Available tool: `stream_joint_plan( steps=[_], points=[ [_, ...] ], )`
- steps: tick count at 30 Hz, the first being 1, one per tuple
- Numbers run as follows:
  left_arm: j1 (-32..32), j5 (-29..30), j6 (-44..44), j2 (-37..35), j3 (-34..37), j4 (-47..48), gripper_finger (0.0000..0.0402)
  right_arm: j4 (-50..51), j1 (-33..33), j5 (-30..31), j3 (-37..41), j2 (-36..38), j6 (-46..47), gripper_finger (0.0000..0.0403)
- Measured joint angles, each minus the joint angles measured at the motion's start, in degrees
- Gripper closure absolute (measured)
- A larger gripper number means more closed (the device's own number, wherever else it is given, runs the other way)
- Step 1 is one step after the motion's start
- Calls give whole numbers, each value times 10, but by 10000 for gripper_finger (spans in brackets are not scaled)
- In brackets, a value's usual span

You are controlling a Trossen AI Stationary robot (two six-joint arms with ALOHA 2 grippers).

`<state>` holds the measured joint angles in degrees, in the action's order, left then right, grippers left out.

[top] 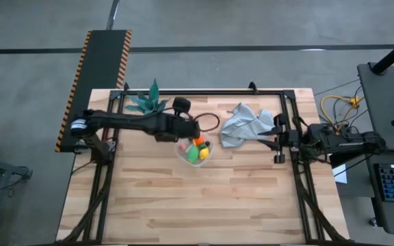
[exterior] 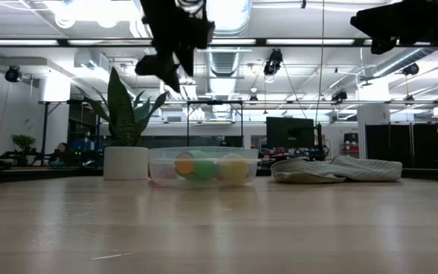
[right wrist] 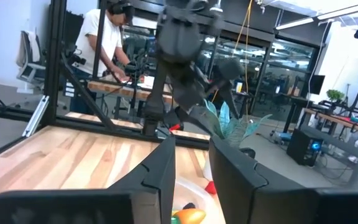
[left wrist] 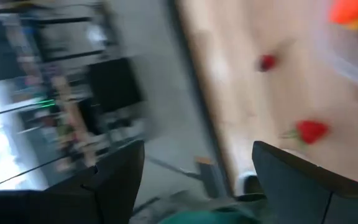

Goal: Pick and placing Produce into tupperware
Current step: Put the red strawberry into the transparent bin

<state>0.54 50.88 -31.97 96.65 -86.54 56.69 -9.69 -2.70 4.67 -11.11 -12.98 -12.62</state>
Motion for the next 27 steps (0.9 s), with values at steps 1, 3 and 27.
stream_joint_plan(
  steps=[1,3,27],
  points=[
    [9,-26,-1,4,0,5,119,0,0,0,0,-3,0,312],
    [27,-70,-9,8,0,9,119,0,0,1,0,-8,0,310],
    [92,-133,-125,166,1,115,119,-5,0,30,1,-71,0,312]
  ],
)
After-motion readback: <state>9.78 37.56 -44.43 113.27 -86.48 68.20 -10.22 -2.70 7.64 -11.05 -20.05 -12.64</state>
